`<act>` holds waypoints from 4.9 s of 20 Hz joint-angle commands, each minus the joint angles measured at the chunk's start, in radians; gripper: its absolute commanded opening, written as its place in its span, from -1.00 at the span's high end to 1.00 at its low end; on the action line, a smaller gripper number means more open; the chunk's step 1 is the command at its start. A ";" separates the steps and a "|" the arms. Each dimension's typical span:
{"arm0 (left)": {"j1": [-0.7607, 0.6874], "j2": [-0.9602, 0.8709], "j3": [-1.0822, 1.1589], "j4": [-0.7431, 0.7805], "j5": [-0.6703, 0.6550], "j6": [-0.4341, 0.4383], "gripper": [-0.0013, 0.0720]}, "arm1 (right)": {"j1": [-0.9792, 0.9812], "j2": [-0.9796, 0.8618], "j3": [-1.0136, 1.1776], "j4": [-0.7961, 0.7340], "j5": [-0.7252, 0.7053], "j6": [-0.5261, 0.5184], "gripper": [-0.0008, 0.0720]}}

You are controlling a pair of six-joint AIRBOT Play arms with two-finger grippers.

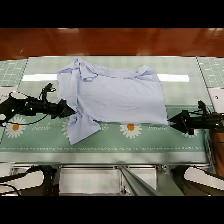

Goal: Fold the shirts.

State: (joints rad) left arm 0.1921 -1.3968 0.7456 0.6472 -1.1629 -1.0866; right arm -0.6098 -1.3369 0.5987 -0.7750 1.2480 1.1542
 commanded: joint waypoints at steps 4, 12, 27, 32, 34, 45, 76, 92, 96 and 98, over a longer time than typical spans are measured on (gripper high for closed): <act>0.001 0.000 0.001 0.000 0.006 -0.007 0.91 | 0.183 -0.065 0.074 0.027 -0.089 0.053 -0.17; 0.001 0.000 0.001 0.000 0.006 -0.007 0.91 | 0.306 -0.121 0.179 0.034 -0.105 0.060 0.90; 0.096 0.280 0.835 -0.270 0.106 -0.135 0.91 | 0.270 0.036 1.377 -0.074 0.114 0.263 0.90; 0.193 0.397 1.129 -0.183 0.119 -0.246 0.91 | 0.270 0.154 1.559 -0.081 0.115 0.260 0.90; 0.263 0.493 1.135 -0.163 0.098 -0.246 0.91 | 0.270 0.236 1.559 -0.124 0.124 0.247 0.90; 0.276 0.932 1.123 0.546 -0.105 -0.412 0.91 | 0.270 0.689 1.347 -0.554 0.259 0.320 0.90; -0.087 -0.408 0.856 0.352 0.340 -0.481 0.91 | 0.352 -0.594 1.172 0.003 -0.193 0.130 0.90; -0.028 -0.241 0.542 0.430 -0.069 -0.335 0.91 | 0.289 -0.576 1.119 -0.152 0.153 0.128 0.90; 0.014 -0.223 0.543 0.429 -0.108 -0.335 0.91 | 0.289 -0.576 1.119 -0.153 0.164 0.128 0.90; 0.015 -0.208 0.542 0.428 -0.132 -0.321 0.91 | 0.289 -0.576 1.119 -0.154 0.164 0.129 0.90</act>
State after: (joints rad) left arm 0.1932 -1.6207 1.2949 1.0737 -1.2575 -1.4208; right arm -0.3218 -1.9129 1.7195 -0.9222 1.4078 1.2819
